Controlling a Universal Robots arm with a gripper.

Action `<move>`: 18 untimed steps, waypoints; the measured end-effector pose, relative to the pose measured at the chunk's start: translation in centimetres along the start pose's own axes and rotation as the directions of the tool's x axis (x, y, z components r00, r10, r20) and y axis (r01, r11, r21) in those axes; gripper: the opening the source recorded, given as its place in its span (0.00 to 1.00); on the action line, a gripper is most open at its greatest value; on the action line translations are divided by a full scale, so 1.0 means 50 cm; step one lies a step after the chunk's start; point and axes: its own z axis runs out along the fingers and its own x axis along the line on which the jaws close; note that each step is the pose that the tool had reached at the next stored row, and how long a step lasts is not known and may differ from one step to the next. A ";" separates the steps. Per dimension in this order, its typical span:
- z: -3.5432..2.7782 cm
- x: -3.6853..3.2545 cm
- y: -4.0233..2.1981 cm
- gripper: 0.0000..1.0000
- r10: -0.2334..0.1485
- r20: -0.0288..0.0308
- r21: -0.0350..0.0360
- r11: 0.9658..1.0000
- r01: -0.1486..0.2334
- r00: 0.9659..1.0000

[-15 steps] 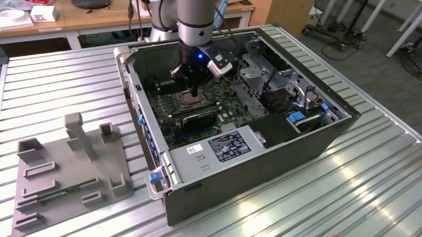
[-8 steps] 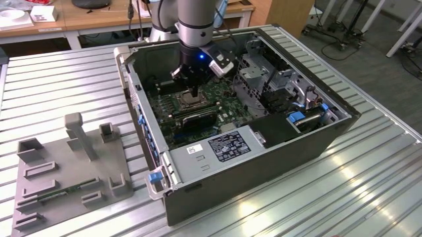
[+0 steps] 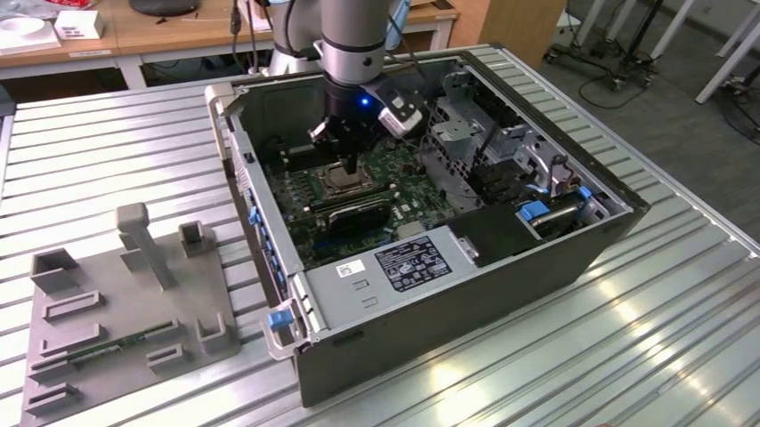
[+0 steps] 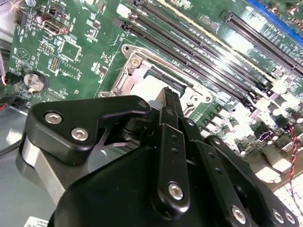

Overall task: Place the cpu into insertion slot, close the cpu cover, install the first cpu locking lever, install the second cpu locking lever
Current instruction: 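Install the second cpu locking lever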

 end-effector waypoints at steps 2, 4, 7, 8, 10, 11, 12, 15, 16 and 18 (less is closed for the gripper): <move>0.001 0.000 0.006 0.10 0.000 0.000 0.000 1.000 0.000 1.000; 0.002 0.000 0.012 0.10 0.001 0.000 0.000 1.000 -0.001 1.000; 0.003 -0.001 0.015 0.10 0.014 0.001 0.000 1.000 -0.014 1.000; 0.003 -0.001 0.016 0.10 0.014 0.001 0.000 1.000 -0.014 1.000; 0.003 -0.001 0.016 0.10 0.014 0.001 0.000 1.000 -0.014 1.000; 0.003 -0.001 0.016 0.10 0.014 0.001 0.001 1.000 -0.014 1.000; 0.003 -0.001 0.016 0.10 0.015 0.001 0.001 1.000 -0.015 1.000; 0.003 -0.001 0.016 0.10 0.015 0.001 0.001 1.000 -0.015 1.000; 0.003 -0.001 0.016 0.10 0.015 0.000 0.001 1.000 -0.015 1.000; 0.002 -0.001 0.016 0.10 0.015 -0.002 0.001 1.000 -0.015 1.000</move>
